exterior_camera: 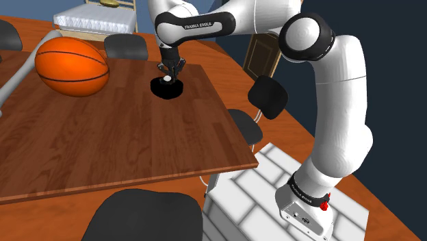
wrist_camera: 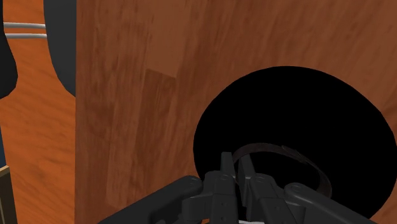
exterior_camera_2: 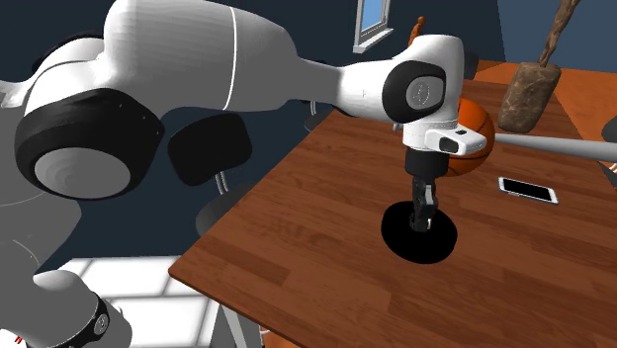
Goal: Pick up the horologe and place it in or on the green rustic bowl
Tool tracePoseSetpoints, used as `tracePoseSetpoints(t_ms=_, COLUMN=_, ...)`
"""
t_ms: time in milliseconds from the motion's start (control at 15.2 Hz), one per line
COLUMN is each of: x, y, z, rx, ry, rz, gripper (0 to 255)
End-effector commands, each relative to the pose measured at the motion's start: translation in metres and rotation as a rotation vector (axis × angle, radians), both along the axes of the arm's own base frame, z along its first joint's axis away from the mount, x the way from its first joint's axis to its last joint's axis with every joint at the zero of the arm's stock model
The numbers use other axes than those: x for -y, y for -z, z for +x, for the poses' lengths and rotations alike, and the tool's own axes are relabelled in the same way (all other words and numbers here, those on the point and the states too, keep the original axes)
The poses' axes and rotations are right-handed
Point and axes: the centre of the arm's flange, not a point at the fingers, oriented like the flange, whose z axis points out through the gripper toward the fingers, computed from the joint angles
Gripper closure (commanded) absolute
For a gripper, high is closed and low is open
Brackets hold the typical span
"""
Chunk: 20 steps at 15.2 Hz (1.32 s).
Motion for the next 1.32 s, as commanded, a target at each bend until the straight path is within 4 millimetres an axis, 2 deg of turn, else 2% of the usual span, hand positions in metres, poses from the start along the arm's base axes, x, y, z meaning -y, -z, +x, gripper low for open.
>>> tracePoseSetpoints(t_ms=0, x=0.0, y=0.0, z=0.0, rx=0.0, ry=0.0, rz=0.0, gripper=255)
tracePoseSetpoints(t_ms=66, x=0.0, y=0.0, z=0.0, rx=0.0, ry=0.0, rz=0.0, gripper=255)
tracePoseSetpoints(t_ms=132, x=0.0, y=0.0, z=0.0, rx=0.0, ry=0.0, rz=0.0, gripper=0)
tracePoseSetpoints(t_ms=462, x=0.0, y=0.0, z=0.0, rx=0.0, ry=0.0, rz=0.0, gripper=0)
tracePoseSetpoints(t_ms=726, x=-0.013, y=-0.048, z=-0.003, rx=0.0, ry=0.0, rz=0.0, gripper=0)
tracePoseSetpoints(t_ms=1254, x=-0.013, y=-0.048, z=-0.003, rx=0.0, ry=0.0, rz=0.0, gripper=0)
